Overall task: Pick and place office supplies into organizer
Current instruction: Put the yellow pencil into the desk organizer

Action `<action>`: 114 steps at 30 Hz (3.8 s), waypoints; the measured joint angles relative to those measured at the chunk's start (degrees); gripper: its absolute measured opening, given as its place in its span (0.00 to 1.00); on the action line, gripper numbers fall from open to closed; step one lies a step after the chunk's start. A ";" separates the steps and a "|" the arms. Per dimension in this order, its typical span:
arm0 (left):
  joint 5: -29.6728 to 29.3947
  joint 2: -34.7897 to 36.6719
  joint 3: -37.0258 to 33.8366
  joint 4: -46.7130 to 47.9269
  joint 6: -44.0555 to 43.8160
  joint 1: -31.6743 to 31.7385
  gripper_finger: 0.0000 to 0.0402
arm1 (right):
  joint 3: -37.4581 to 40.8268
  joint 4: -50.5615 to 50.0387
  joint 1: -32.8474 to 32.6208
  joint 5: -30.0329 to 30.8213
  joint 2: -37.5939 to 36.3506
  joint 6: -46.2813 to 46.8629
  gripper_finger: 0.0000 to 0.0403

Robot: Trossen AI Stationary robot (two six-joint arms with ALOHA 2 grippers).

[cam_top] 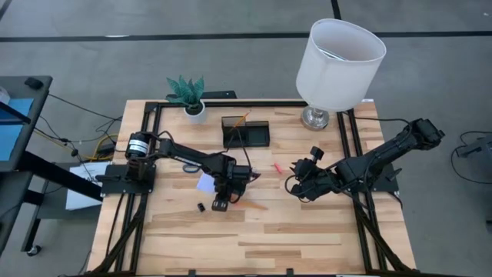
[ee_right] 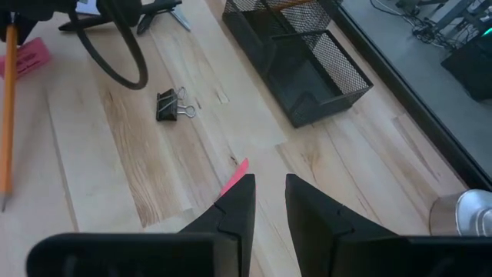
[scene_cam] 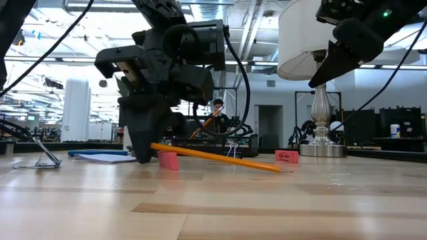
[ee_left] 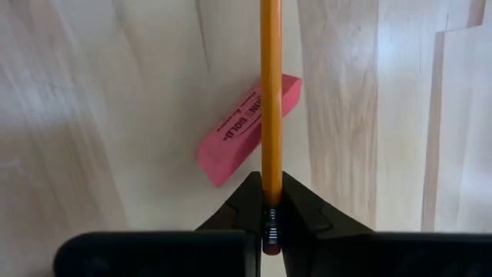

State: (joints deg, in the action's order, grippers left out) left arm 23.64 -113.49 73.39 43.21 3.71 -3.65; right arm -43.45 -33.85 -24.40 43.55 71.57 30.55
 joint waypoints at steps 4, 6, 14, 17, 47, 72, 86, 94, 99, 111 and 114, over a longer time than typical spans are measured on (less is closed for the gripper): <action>0.00 0.00 0.02 0.68 -0.87 -0.09 0.02 | -0.01 0.00 0.00 0.00 0.00 0.00 0.17; -0.09 0.00 0.02 1.01 -1.25 -0.22 0.02 | -0.01 -0.01 0.00 0.00 0.00 0.00 0.17; -2.10 -0.02 0.93 2.77 -1.93 -1.35 0.02 | 0.01 0.00 0.00 0.00 0.00 0.00 0.17; -4.67 -0.02 2.62 4.65 -1.77 -1.88 0.02 | 0.00 -0.02 0.00 0.00 0.00 0.00 0.17; -56.15 -0.02 29.16 45.80 -4.01 -1.90 0.02 | 0.01 -0.02 0.00 0.00 0.00 -0.02 0.17; -64.15 0.39 31.45 46.83 7.73 15.75 0.02 | 0.00 -0.48 -2.64 0.00 0.02 1.40 0.17; -63.17 5.60 31.43 46.80 11.86 16.70 0.02 | 0.01 -4.63 -4.30 0.89 0.02 8.12 0.17; -61.55 7.48 31.43 46.79 15.88 18.13 0.02 | 0.01 -4.74 -4.85 1.56 0.02 9.99 0.17; -61.58 7.48 31.43 46.78 19.08 19.38 0.02 | 0.01 -4.73 -4.85 1.55 0.02 11.51 0.17; -60.32 7.61 28.75 46.80 21.37 22.26 0.02 | 0.01 -5.12 -7.12 1.44 1.30 15.62 0.17; -60.40 7.61 26.12 46.80 21.95 22.39 0.02 | 0.01 -4.95 -7.54 1.47 3.05 16.09 0.17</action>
State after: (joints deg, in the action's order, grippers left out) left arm -36.77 -105.89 99.50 90.02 25.66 18.74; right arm -43.44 -38.79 -31.94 45.02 74.62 46.63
